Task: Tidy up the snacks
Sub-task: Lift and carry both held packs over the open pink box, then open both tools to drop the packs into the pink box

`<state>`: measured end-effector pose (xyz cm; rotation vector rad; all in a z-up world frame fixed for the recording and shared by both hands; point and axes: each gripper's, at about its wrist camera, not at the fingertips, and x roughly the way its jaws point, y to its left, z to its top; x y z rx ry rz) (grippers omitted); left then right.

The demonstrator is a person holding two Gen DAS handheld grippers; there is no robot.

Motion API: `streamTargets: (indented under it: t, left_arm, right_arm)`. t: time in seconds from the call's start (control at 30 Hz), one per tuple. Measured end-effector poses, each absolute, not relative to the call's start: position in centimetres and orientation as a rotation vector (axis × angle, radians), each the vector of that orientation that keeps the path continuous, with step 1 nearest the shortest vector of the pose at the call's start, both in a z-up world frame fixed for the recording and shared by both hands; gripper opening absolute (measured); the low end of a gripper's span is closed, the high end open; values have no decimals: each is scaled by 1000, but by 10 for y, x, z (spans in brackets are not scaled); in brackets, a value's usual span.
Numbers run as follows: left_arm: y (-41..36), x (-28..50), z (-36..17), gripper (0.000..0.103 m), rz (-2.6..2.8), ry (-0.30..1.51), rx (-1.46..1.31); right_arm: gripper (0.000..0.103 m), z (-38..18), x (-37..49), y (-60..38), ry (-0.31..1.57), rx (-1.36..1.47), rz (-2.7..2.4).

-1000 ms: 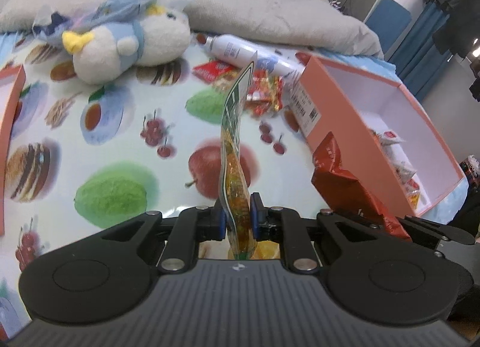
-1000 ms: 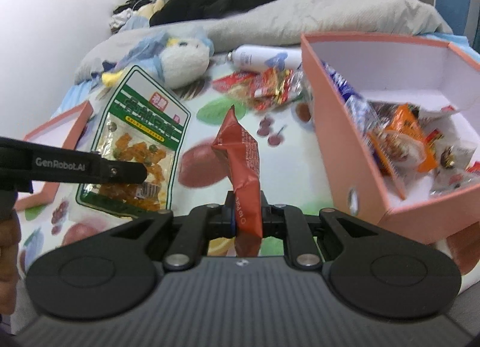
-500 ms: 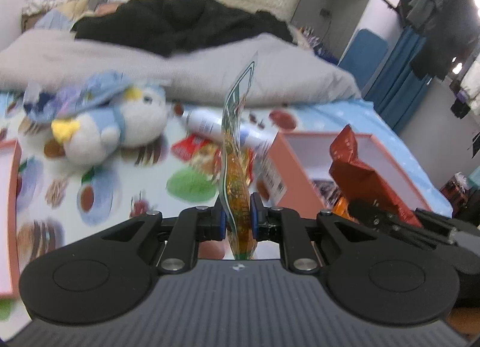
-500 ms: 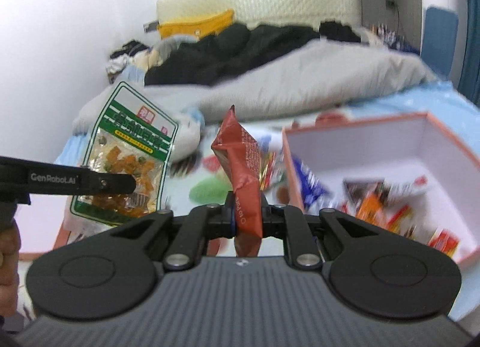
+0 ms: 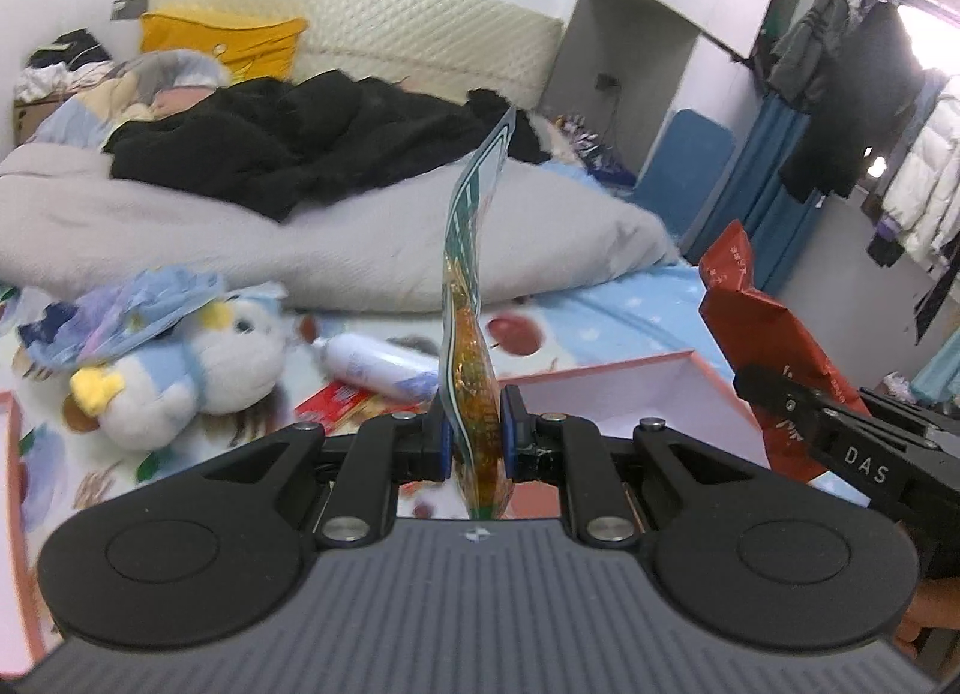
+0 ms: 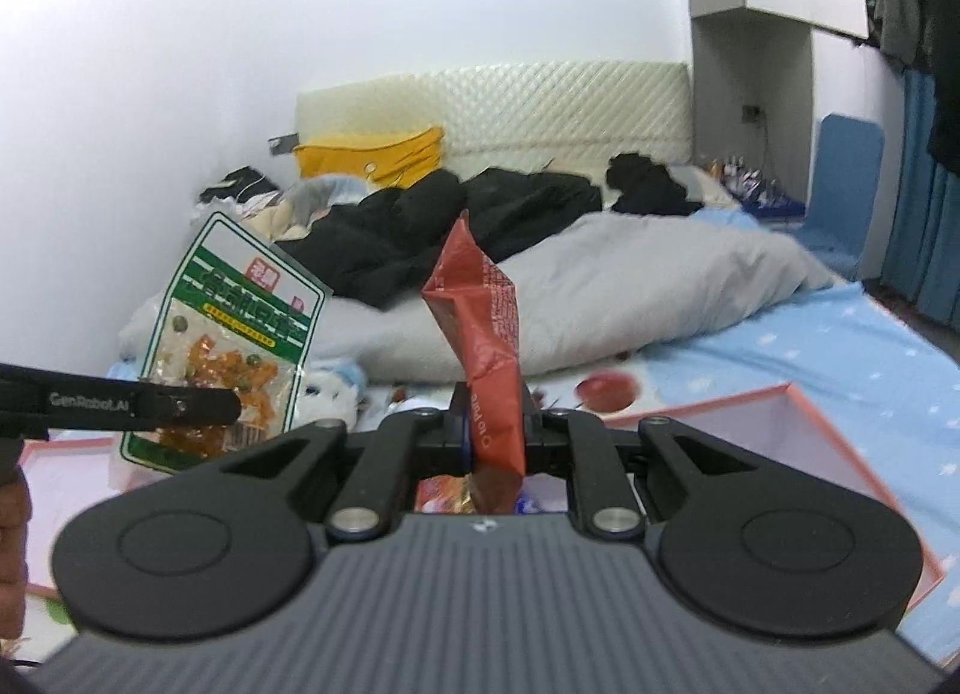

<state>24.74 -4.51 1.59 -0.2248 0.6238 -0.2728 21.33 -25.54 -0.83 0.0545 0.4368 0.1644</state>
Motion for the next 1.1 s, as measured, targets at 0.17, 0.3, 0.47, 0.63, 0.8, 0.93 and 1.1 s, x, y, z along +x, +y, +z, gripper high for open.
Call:
streamTargets:
  t: [0.17, 0.3, 0.47, 0.63, 0.8, 0.93, 1.1]
  left_arm:
    - [-80, 261, 18, 18, -327, 626, -213]
    - [-108, 274, 4, 18, -362, 662, -195]
    - [-142, 293, -27, 18, -384, 728, -176]
    - [-174, 312, -57, 18, -390, 806, -143]
    - [-196, 333, -86, 18, -393, 869, -96]
    - [-209, 343, -104, 18, -389, 909, -58]
    - [-215, 347, -116, 18, -384, 939, -39]
  right_arm:
    - [16, -12, 218, -285, 444, 67, 111]
    - [16, -29, 224, -312, 481, 89, 58]
    - [16, -60, 231, -338, 546, 116, 24]
    - [16, -95, 238, -358, 616, 146, 0]
    - [16, -123, 244, -371, 673, 160, -23]
    - [16, -145, 249, -382, 725, 161, -32]
    - [17, -162, 255, -391, 773, 192, -36]
